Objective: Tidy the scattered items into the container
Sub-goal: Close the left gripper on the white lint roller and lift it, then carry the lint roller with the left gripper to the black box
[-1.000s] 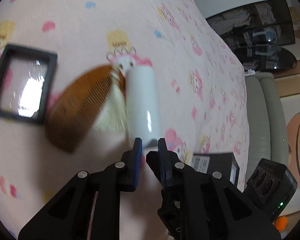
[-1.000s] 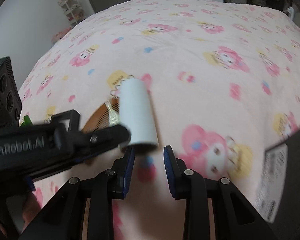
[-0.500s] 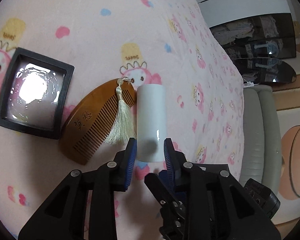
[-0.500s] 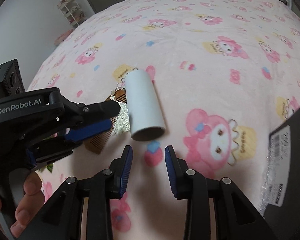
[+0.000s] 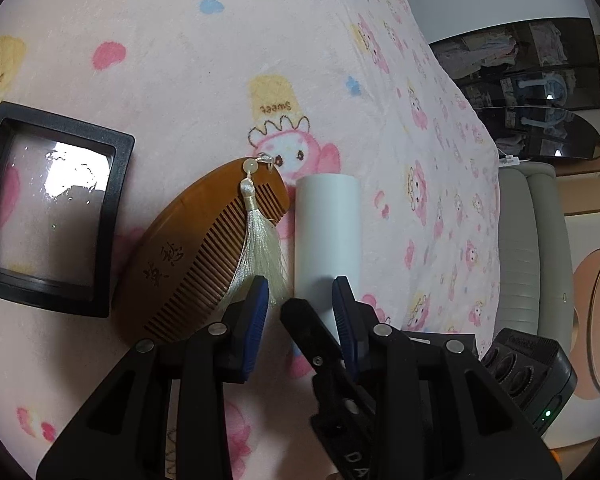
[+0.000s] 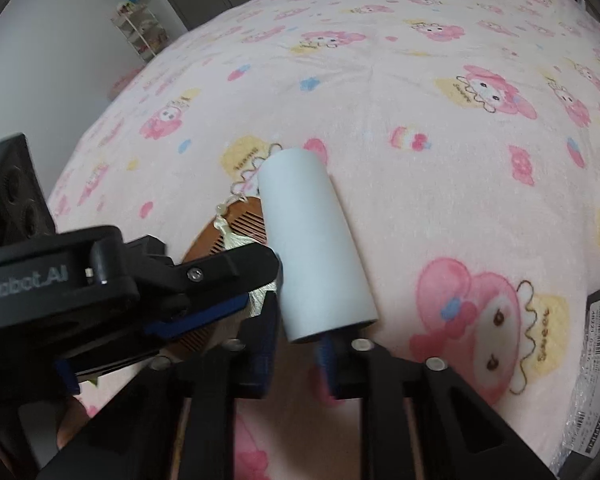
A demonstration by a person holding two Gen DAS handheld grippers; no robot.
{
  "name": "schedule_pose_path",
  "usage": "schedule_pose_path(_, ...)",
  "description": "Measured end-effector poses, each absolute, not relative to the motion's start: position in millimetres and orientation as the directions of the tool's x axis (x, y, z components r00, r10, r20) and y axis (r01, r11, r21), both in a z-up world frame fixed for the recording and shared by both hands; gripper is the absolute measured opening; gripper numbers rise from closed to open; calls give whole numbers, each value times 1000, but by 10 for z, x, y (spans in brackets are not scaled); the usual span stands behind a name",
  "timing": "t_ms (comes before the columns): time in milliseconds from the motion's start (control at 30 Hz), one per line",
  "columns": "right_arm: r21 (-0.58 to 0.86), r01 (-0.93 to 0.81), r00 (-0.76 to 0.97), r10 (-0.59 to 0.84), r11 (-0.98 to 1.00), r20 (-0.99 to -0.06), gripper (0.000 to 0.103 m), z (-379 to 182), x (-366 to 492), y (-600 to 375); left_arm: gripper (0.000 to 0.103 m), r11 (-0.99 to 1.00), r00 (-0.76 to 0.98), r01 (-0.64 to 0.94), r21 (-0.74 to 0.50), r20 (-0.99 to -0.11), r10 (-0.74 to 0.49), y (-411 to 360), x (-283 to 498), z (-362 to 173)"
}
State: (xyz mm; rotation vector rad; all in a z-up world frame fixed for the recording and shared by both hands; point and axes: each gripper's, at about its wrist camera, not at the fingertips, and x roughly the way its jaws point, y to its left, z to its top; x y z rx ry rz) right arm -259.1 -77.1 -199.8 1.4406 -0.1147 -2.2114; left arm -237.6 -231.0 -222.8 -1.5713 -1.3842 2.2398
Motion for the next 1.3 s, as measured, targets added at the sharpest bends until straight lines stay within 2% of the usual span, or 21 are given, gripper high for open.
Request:
schedule_pose_path(133,346,375,-329,-473,-860,-817,9,-1877,-2512,-652,32,-603,-482,398,-691,-717,503,-2311,-2364,-2170)
schedule_pose_path(267,337,384,-306,-463,-860,-832,9,-1868,-2254,-475,32,-659,-481,398,-638,-757,443,-2305,-2341,-2097)
schedule_pose_path(433,348,366,-275,-457,-863,-846,10,-1880,-1955,-227,32,-658,-484,329,-678,-719,499,-2194,-2347,-2039)
schedule_pose_path(533,348,352,-258,-448,-869,-856,10,-1819,-1918,-148,32,-684,-449,288,-670,-725,522,-2027,-2389,-2052)
schedule_pose_path(667,245,359,-280,-355,-900,-892,18,-1769,-1919,-129,32,-691,-389,248,-679,-723,571,-1810,-2452,-2164)
schedule_pose_path(800,230,334,-290,-332,-914,-898,23,-1739,-1900,-41,36,-703,-352,242,-669,-736,579,-1711,-2460,-2232)
schedule_pose_path(1100,215,262,-310,-293,-941,-904,24,-1654,-1882,105,34,-738,-296,287,-611,-789,539,-1740,-1972,-2053)
schedule_pose_path(1300,163,277,-349,-257,-947,-901,26,-1528,-1966,20,34,-663,-349,319,-677,-734,582,-1860,-1632,-2038)
